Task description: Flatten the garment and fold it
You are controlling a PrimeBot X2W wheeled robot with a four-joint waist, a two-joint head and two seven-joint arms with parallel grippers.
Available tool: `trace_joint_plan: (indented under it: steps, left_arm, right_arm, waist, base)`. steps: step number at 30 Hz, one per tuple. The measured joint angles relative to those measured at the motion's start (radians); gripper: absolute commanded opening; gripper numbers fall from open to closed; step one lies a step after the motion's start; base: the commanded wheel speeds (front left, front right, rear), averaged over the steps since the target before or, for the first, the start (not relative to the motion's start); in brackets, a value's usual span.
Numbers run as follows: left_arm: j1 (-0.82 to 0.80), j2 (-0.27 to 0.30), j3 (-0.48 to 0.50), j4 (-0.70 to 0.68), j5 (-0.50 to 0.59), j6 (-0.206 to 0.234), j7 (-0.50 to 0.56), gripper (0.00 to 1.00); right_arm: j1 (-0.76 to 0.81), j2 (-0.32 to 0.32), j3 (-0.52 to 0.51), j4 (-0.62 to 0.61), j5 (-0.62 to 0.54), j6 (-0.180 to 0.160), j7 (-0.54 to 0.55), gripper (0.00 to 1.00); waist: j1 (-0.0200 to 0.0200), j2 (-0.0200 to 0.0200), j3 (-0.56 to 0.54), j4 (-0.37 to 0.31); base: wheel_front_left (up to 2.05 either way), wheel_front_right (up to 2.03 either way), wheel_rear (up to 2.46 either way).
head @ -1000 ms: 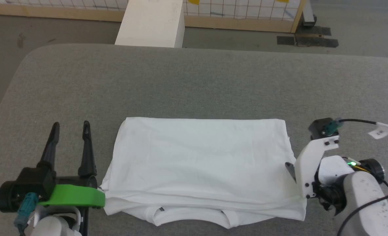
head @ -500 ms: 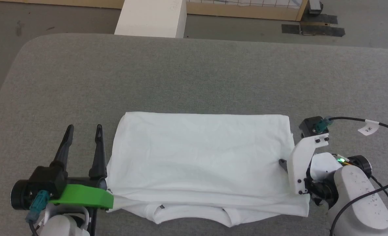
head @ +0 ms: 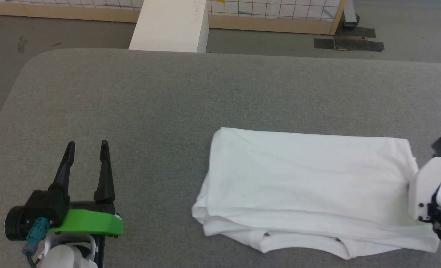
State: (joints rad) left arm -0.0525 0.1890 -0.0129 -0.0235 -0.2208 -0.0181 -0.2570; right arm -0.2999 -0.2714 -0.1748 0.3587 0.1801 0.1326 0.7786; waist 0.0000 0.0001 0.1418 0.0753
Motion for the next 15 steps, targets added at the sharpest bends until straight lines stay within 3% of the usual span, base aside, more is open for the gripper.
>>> trace_joint_plan:
  steps: [5, 15]
  left_arm:
    - [0.013, -0.013, 0.009, 0.003, 0.002, -0.008, 0.0, 1.0]
    - [0.035, -0.033, 0.026, -0.005, 0.019, -0.034, 0.0, 1.0]
  right_arm:
    - [0.015, -0.006, -0.006, -0.094, -0.004, 0.0, 0.044, 0.0]
    - [0.059, 0.014, 0.212, -0.476, 0.187, 0.0, 0.19, 0.0]
  waist:
    - [0.0, 0.0, -0.003, -0.006]
    - [0.0, 0.0, -0.023, -0.008]
  base:
    - [0.0, 0.0, 0.0]
    - [0.0, 0.0, 0.0]
